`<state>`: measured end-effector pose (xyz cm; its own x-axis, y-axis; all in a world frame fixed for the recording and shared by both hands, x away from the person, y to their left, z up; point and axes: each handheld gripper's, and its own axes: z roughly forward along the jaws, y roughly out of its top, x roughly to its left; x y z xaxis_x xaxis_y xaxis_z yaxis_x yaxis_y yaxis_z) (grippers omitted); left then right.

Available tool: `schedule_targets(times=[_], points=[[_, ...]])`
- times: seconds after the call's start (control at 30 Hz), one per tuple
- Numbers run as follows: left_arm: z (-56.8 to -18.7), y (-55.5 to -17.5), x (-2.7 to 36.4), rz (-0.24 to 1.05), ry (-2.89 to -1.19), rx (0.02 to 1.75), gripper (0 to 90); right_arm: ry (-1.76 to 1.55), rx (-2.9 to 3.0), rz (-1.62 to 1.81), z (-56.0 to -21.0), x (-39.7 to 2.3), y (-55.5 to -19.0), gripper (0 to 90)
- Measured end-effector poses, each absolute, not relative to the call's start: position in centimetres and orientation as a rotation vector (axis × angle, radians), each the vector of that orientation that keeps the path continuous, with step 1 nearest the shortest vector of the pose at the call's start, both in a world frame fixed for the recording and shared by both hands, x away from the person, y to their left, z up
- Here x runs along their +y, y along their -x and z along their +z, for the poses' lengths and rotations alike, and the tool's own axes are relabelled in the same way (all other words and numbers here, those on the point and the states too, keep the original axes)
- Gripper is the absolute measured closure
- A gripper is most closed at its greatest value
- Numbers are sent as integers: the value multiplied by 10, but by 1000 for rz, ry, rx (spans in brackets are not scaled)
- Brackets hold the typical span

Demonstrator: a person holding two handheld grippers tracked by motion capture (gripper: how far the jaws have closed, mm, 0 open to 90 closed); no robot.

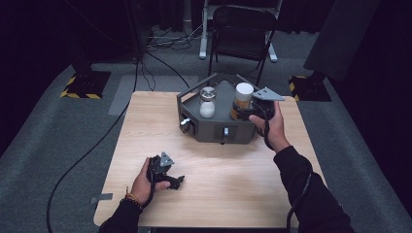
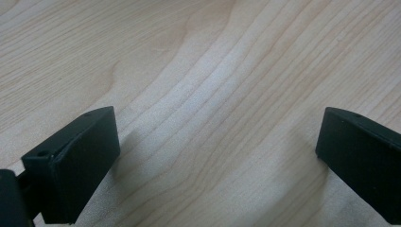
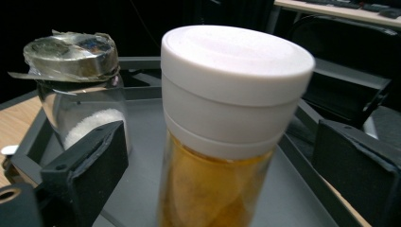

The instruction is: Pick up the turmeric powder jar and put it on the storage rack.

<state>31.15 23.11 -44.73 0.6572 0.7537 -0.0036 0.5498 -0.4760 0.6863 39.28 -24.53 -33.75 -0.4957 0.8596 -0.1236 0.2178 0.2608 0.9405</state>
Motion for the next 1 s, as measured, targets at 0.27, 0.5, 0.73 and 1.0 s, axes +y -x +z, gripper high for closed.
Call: schedule_targets(times=[0.27, 0.5, 0.73, 1.0], points=[[-447, -312, 231, 396, -2206, 1004, 0, -928, 1867, 1232, -343, -254, -372, 43], [-447, -312, 231, 398, -2207, 1002, 0, -868, 1875, 1224, -352, -263, -349, 43], [-447, -312, 231, 399, -2206, 1004, 0, -833, 1891, 1258, -364, -269, -333, 43], [-447, -311, 230, 399, -2202, 1014, 0, -764, 1937, 1250, -375, -268, -316, 35]])
